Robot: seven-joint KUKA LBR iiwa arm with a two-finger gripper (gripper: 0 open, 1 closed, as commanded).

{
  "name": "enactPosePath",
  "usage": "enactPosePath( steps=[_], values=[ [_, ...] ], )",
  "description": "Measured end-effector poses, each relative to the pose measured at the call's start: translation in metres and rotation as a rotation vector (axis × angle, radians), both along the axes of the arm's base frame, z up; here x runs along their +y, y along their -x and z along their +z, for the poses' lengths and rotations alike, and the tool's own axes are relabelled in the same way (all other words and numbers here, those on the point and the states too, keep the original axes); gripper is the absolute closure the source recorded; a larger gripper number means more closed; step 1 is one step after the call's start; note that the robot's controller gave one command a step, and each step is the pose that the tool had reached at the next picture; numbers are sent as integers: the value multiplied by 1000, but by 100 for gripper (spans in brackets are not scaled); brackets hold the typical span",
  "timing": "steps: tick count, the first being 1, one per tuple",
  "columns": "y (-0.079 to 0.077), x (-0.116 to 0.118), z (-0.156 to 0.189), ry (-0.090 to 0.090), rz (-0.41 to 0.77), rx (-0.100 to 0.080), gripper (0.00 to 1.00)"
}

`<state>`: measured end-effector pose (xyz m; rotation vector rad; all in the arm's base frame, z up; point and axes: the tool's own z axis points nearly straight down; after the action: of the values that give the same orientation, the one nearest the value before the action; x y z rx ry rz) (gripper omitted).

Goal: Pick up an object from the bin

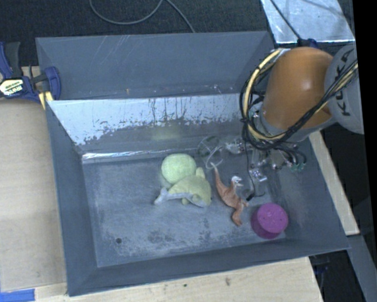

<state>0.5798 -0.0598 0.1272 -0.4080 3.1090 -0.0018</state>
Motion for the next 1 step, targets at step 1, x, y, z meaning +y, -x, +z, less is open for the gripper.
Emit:
enactPosePath(
  steps=[1],
  values=[
    [7, 2, -20, -1, 87, 3, 0]
  ],
)
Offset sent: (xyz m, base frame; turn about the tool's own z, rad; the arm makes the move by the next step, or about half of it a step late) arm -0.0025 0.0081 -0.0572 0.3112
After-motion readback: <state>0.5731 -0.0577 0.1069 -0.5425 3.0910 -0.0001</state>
